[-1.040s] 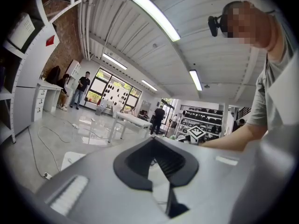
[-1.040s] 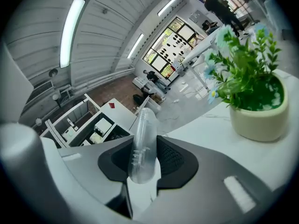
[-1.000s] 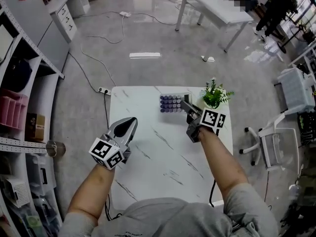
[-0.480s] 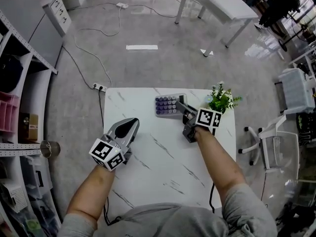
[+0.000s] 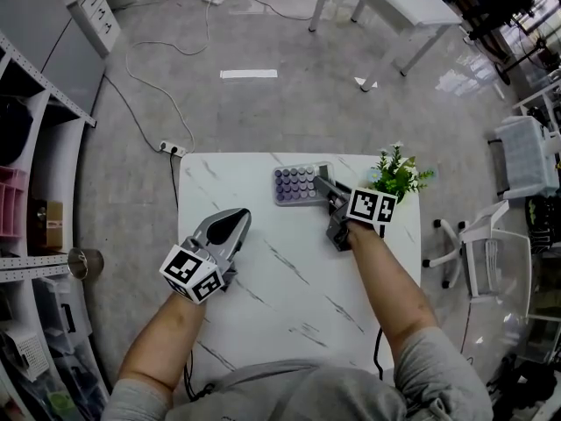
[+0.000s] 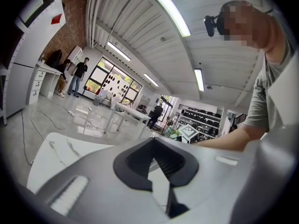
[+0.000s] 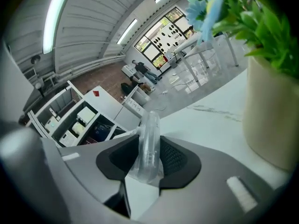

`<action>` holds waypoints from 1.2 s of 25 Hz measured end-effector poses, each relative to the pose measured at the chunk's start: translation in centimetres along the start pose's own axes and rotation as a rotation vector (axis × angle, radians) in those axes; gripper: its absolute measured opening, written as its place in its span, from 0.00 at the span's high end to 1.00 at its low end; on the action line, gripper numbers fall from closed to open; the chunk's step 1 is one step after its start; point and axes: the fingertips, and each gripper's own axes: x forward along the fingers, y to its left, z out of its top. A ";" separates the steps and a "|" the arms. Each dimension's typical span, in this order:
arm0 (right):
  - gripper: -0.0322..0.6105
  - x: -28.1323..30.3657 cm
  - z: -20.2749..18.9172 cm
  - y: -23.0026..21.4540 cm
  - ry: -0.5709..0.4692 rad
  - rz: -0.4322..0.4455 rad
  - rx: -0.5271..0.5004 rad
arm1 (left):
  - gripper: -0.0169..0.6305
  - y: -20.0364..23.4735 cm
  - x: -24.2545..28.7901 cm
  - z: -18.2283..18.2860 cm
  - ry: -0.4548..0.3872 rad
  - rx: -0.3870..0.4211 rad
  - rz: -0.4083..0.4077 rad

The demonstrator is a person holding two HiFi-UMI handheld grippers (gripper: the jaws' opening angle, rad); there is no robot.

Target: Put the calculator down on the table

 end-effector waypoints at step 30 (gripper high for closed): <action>0.63 -6.9 3.6 5.5 -0.111 -0.222 -0.394 | 0.88 -3.8 -3.3 5.6 -0.054 0.043 -0.009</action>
